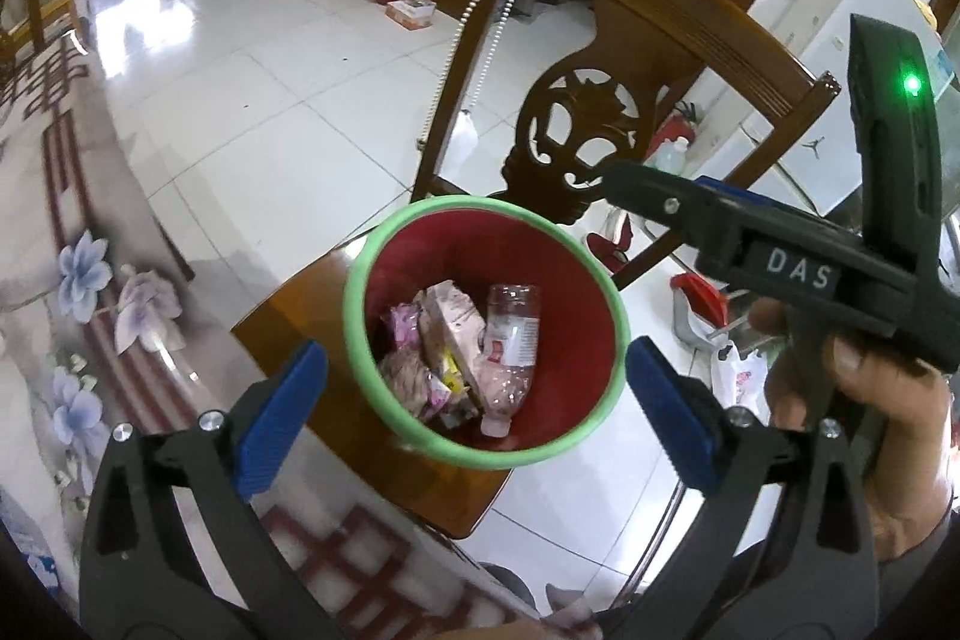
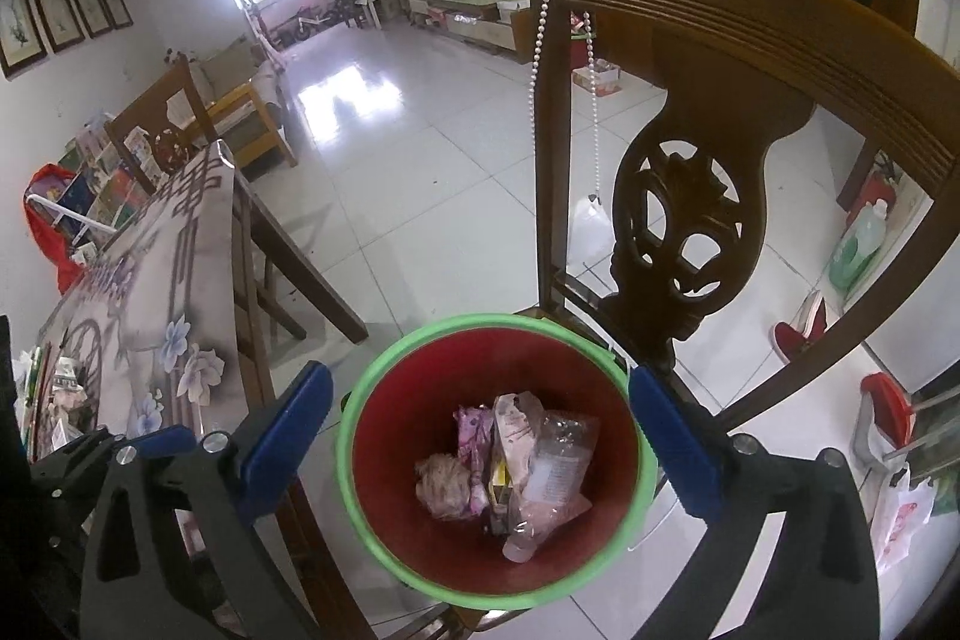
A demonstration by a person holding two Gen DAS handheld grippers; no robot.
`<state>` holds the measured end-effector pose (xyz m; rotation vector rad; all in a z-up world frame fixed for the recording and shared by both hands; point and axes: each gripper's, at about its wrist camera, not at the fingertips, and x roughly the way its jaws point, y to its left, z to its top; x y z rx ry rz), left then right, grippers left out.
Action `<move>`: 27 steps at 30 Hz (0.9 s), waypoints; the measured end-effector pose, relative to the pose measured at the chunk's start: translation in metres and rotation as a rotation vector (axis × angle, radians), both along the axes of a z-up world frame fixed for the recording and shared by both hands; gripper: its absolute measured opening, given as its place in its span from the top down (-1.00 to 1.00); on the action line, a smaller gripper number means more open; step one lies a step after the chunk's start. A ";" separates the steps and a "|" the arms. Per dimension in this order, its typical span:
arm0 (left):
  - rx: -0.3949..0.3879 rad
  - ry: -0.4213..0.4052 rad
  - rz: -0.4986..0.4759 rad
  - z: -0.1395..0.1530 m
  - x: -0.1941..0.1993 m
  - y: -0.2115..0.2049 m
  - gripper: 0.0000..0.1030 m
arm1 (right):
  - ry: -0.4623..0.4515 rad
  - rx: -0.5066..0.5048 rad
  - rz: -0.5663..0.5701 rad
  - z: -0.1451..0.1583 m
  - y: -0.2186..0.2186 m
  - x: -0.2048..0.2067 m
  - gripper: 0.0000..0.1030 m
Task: Collect trash
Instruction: 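Open both tools to drop the bottle and paper into the bucket, then move both tools back over the table toward the cup and carton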
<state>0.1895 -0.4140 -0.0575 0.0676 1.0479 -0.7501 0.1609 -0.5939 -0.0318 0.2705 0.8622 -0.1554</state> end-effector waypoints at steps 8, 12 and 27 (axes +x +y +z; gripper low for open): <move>-0.008 -0.028 0.020 0.018 -0.011 0.022 -0.89 | -0.007 -0.038 0.012 0.006 0.021 -0.002 -0.85; -0.039 -0.031 0.040 0.031 -0.020 0.042 -0.89 | -0.011 -0.032 0.024 0.010 0.033 -0.002 -0.85; -0.093 -0.116 0.267 0.082 -0.057 0.202 -0.89 | -0.089 -0.071 0.235 0.040 0.156 0.001 -0.85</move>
